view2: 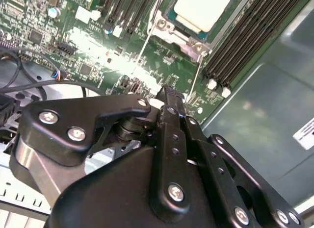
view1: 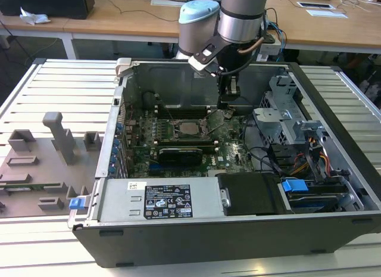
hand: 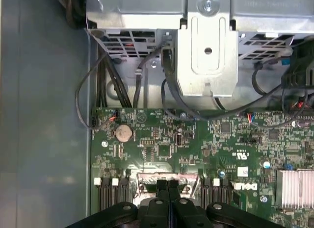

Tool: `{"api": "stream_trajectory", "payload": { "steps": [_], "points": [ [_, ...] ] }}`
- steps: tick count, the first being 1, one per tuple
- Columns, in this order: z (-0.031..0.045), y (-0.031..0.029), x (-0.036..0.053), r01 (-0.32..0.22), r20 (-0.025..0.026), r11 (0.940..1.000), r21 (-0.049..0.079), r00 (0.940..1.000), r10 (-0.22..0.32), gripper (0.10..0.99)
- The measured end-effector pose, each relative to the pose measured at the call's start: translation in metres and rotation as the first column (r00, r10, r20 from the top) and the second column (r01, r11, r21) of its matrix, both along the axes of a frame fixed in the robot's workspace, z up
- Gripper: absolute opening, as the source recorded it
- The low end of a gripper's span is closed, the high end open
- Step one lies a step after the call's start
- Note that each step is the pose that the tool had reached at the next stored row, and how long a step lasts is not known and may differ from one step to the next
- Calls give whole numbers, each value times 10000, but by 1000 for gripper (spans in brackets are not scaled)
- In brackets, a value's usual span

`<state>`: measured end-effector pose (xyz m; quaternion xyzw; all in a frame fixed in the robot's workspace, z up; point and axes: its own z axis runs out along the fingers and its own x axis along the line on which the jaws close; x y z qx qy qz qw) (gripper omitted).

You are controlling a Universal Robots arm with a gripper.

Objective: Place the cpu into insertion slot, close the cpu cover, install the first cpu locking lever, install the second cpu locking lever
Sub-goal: 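Close the cpu cover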

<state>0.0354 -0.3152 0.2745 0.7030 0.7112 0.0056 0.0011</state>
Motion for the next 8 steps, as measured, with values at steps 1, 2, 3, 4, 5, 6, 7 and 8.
{"api": "stream_trajectory", "payload": {
  "steps": [1, 2, 3, 4, 5, 6, 7, 8],
  "points": [
    [-1, 2, 29, 1, -10, 10000, 0, 10000, -1, 106],
    [-2, 3, 51, 1, -15, 10000, -1, 10000, -1, 106],
    [-3, 5, 70, 0, -20, 10000, -3, 10000, 0, 106],
    [-3, 6, 91, -1, -25, 10000, -3, 10000, 1, 106],
    [-4, 7, 111, 0, -30, 10000, -4, 10000, 0, 106],
    [-4, 9, 130, 2, -34, 10000, -6, 10000, -2, 106],
    [-5, 10, 150, 1, -39, 10000, -7, 10000, -2, 106],
    [-7, 13, 181, -1, -47, 10000, -9, 10000, 1, 106]
  ]
}}
